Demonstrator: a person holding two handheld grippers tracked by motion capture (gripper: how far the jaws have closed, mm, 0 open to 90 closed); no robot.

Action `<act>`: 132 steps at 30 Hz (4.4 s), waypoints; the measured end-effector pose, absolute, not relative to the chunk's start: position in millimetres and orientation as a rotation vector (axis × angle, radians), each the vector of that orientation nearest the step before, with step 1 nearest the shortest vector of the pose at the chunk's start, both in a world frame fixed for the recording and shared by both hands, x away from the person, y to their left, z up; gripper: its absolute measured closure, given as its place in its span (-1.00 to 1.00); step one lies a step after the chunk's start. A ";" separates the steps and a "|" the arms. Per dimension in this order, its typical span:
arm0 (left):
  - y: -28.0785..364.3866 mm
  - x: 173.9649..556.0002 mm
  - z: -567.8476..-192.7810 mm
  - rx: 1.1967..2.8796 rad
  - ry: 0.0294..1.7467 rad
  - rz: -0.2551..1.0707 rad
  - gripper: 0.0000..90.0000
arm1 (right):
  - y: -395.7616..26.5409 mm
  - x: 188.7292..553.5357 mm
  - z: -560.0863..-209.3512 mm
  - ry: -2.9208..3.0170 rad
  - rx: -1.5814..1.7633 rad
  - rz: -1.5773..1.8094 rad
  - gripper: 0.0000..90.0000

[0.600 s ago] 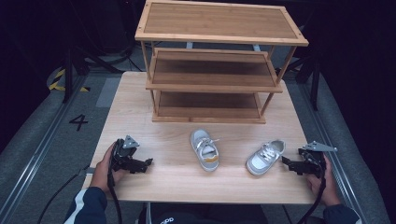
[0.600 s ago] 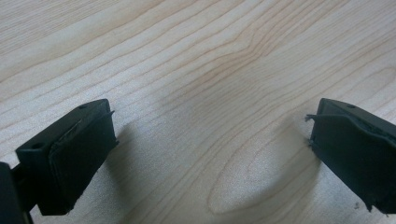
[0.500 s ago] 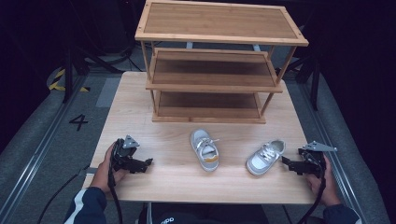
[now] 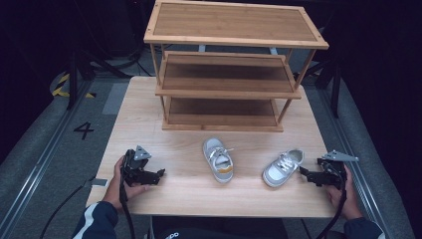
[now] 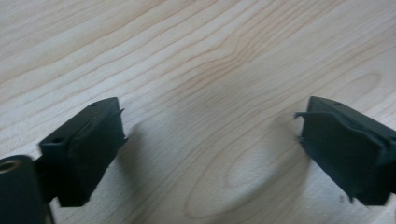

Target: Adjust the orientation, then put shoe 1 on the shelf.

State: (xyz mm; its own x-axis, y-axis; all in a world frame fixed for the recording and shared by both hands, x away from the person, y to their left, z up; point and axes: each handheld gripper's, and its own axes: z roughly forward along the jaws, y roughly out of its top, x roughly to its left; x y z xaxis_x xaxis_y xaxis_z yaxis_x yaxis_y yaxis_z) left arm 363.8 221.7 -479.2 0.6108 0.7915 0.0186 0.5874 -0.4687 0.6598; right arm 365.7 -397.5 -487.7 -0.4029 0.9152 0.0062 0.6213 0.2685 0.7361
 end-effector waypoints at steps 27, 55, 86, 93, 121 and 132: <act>110.9 355.5 -429.5 2.349 0.586 0.249 -0.44 | -397.6 365.7 -487.7 2.125 1.386 0.936 -0.71; 20.7 359.2 -433.0 2.429 0.324 0.150 -0.16 | -397.4 365.7 -487.7 2.126 1.384 0.936 -0.71; 39.4 378.5 -437.2 2.635 0.232 -0.042 0.33 | -396.9 364.8 -487.7 2.137 1.376 0.944 -0.70; 36.6 379.2 -438.4 2.576 0.275 -0.048 0.30 | -396.7 364.6 -487.6 2.139 1.374 0.945 -0.70; 50.2 385.9 -433.5 2.555 0.181 -0.071 0.59 | -396.8 364.7 -487.7 2.140 1.373 0.946 -0.70; 54.7 410.2 -408.2 2.561 0.132 0.059 0.58 | -396.7 364.7 -487.7 2.140 1.374 0.946 -0.70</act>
